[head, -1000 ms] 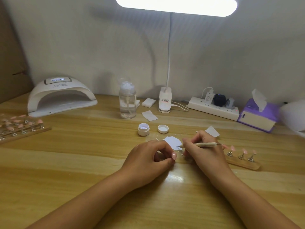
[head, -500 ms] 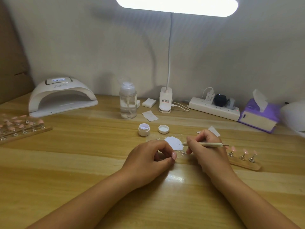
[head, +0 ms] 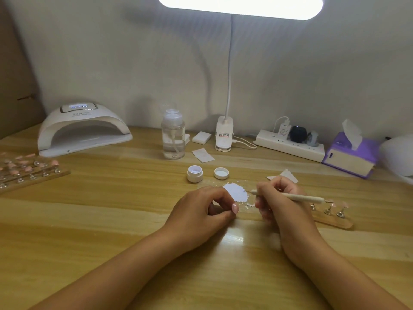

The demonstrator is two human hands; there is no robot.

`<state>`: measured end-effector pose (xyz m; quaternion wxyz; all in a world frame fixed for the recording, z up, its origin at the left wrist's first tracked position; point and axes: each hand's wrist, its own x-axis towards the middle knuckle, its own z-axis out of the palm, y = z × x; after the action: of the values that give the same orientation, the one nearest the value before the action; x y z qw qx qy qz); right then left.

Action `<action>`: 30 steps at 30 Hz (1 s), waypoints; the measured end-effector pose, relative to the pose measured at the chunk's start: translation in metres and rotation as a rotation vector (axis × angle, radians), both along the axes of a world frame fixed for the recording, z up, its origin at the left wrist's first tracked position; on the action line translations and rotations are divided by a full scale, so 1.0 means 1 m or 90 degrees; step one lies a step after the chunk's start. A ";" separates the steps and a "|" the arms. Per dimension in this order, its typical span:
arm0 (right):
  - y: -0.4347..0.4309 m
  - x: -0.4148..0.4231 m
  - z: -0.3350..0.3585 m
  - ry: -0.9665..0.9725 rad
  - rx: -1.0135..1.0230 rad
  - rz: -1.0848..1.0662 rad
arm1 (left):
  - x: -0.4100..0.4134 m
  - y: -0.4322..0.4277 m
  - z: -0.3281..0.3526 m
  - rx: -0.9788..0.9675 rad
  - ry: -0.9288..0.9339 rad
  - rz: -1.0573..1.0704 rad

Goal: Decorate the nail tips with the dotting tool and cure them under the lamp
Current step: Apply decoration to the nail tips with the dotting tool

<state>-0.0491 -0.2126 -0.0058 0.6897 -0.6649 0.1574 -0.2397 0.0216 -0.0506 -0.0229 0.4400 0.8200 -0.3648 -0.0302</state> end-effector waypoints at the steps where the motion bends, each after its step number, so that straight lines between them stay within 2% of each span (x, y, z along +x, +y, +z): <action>1: 0.001 0.000 -0.001 0.005 -0.009 0.002 | 0.000 0.000 0.000 -0.001 -0.002 0.001; 8: 0.008 0.001 -0.002 0.023 -0.067 0.014 | 0.002 -0.001 -0.002 -0.002 -0.019 0.006; 30: 0.007 0.002 -0.004 0.048 -0.106 0.024 | 0.002 -0.001 -0.002 -0.004 -0.011 0.006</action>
<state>-0.0475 -0.2055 -0.0101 0.6301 -0.7312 0.1505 -0.2136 0.0239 -0.0513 -0.0251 0.4392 0.8206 -0.3653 -0.0199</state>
